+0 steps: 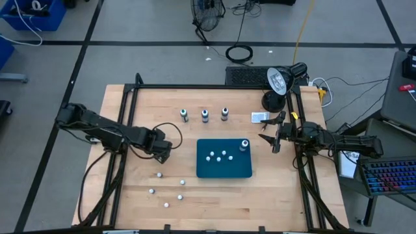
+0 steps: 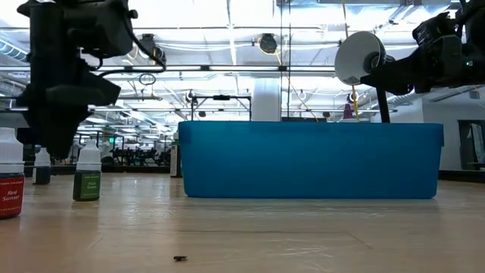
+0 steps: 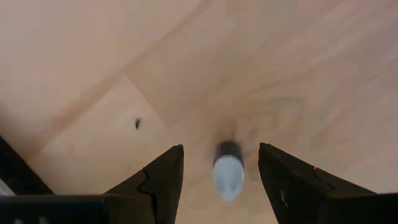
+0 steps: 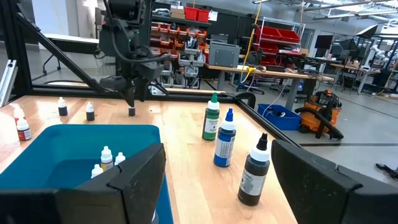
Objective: Pick & Place food coloring
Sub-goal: Put the top small purple food coloring bottle into the blue bin
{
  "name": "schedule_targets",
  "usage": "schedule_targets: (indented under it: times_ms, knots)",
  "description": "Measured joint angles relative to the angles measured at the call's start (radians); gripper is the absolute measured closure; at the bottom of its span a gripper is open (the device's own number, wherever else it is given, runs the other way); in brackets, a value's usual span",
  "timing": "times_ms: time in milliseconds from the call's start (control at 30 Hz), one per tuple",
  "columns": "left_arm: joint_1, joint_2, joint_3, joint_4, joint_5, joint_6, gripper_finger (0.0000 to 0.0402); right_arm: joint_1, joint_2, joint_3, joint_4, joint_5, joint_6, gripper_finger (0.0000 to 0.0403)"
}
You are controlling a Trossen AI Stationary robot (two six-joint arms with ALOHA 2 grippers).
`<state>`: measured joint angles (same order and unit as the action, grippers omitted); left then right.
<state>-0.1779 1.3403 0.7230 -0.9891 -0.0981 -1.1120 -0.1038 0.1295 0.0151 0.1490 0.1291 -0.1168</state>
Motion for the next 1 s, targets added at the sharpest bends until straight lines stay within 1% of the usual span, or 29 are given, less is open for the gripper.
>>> schedule_targets:
  times_ms: [133, 333, 500, 733, 1000]
  knots:
    - [-0.01, 0.0, -0.009, 0.001, 0.046, -0.014, 0.0192, 0.0, 0.0, 0.0, 0.0, 0.0, 0.0, 0.0124]
    - [-0.035, 0.001, -0.009, 0.011, 0.045, -0.02, 0.0192, 0.0, 0.0, 0.0, 0.0, 0.0, 0.0, 0.0124]
    - [-0.047, 0.025, -0.009, 0.039, 0.037, -0.019, 0.0192, 0.0, 0.0, 0.0, 0.0, 0.0, 0.0, 0.0124]
    - [-0.048, 0.075, -0.009, 0.049, 0.03, 0.008, 0.0192, 0.0, 0.0, 0.0, 0.002, 0.0, 0.0, 0.0124]
    - [-0.048, 0.074, -0.009, 0.041, 0.041, 0.015, 0.0193, 0.0, 0.0, 0.0, 0.001, 0.0, 0.0, 0.0124]
